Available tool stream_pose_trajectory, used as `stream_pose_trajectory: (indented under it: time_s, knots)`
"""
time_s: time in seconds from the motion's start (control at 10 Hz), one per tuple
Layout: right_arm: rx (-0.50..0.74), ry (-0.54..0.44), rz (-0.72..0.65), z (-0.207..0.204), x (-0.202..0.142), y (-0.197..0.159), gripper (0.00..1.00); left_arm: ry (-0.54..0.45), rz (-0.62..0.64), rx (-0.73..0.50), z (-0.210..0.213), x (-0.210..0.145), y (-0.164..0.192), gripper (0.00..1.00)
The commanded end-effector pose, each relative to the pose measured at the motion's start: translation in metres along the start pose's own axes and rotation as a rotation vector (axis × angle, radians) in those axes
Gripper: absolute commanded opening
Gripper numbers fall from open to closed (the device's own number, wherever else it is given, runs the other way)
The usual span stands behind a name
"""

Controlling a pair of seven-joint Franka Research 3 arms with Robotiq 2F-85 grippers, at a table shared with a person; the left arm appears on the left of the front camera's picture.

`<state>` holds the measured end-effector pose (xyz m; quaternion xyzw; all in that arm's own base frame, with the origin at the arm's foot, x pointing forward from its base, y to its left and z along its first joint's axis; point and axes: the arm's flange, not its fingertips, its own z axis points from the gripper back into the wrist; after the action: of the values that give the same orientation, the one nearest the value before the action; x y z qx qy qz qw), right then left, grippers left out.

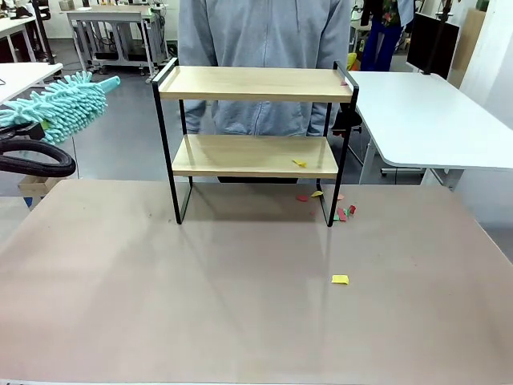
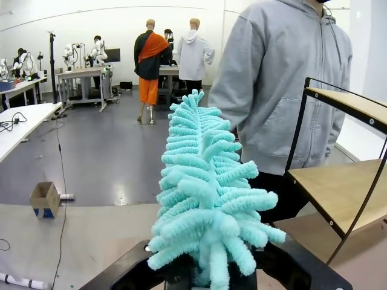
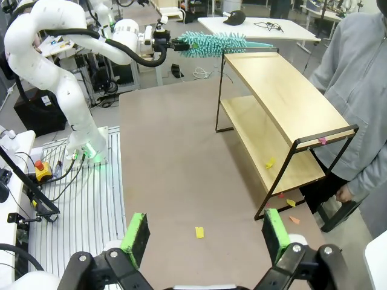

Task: Clean the shelf.
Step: Hand the Duster back to the human.

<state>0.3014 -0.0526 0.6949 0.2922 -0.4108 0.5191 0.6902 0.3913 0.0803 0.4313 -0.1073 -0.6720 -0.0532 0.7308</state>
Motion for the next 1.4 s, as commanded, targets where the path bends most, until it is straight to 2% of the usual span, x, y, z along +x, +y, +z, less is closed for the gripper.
stream_pose_trajectory:
  time_s: [0.0,1.0,1.1,1.2,1.3]
  knots:
    - [0.003,0.001,0.02,0.0013,0.0001,-0.0011,1.0,-0.006,0.003,0.001,0.0006,0.0034,0.0016,0.17]
    - [0.003,0.001,0.02,0.0013,0.0001,-0.0011,1.0,-0.006,0.003,0.001,0.0006,0.0034,0.0016,0.17]
    - [0.003,0.001,0.02,0.0013,0.0001,-0.0011,1.0,0.0,0.0,-0.001,-0.0003,0.0003,-0.0004,0.74]
    - [0.003,0.001,0.02,0.0013,0.0001,-0.0011,1.0,0.015,0.015,0.02,0.002,0.0034,-0.0034,0.75]
    - [0.003,0.001,0.02,0.0013,0.0001,-0.0011,1.0,0.022,0.026,0.02,0.0039,0.007,-0.0051,1.0]
